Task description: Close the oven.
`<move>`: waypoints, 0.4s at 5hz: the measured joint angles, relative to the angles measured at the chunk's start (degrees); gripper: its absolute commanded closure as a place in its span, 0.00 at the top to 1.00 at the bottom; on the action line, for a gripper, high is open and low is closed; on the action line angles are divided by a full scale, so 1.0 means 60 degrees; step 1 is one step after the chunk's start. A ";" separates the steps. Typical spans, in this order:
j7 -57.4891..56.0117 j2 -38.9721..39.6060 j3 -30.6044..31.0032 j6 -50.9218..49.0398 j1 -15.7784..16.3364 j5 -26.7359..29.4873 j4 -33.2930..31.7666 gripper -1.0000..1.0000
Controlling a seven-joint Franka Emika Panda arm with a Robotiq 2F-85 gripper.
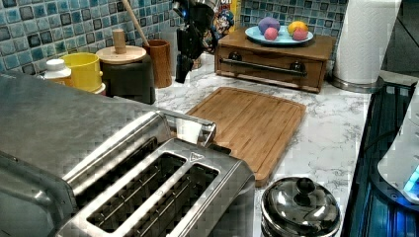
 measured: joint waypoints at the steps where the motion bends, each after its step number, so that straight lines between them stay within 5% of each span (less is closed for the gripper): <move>1: -0.0121 0.0121 0.0295 0.0975 0.0042 0.1077 -0.0270 0.00; 2: -0.0354 0.0096 0.0576 0.2369 0.0077 0.1898 -0.0615 0.00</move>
